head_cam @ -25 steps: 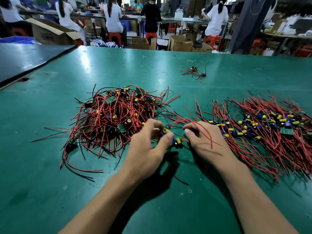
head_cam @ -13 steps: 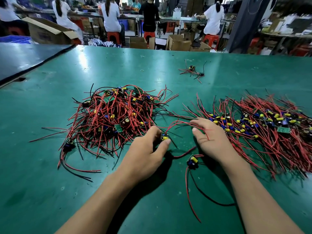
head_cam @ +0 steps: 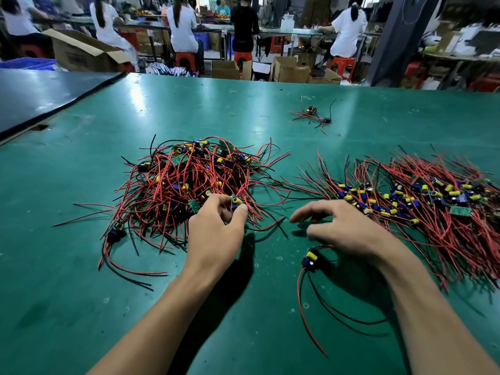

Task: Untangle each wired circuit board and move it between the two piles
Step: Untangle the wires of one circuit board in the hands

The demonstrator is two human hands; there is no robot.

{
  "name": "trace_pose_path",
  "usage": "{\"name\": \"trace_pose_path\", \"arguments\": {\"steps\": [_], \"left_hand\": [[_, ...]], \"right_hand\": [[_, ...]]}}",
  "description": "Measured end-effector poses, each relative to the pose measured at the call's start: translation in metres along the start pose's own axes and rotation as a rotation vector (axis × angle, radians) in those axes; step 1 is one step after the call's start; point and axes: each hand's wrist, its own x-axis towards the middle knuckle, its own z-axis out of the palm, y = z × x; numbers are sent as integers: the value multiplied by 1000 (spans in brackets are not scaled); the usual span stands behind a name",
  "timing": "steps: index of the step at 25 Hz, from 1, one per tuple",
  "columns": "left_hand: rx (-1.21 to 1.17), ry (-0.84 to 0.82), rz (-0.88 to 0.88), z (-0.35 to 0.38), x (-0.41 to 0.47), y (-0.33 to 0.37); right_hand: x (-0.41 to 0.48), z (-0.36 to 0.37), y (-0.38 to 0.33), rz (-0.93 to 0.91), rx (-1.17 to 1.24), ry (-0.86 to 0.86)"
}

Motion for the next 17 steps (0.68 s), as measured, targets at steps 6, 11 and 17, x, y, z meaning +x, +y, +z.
{"name": "trace_pose_path", "arguments": {"steps": [6, 11, 17], "left_hand": [[224, -7, 143, 0, -1, -3], [130, -100, 401, 3, -13, 7], [475, -490, 511, 11, -26, 8]], "right_hand": [[2, 4, 5, -23, -85, -69], [13, 31, 8, -77, 27, 234], [21, 48, 2, -26, 381, 271]]}}
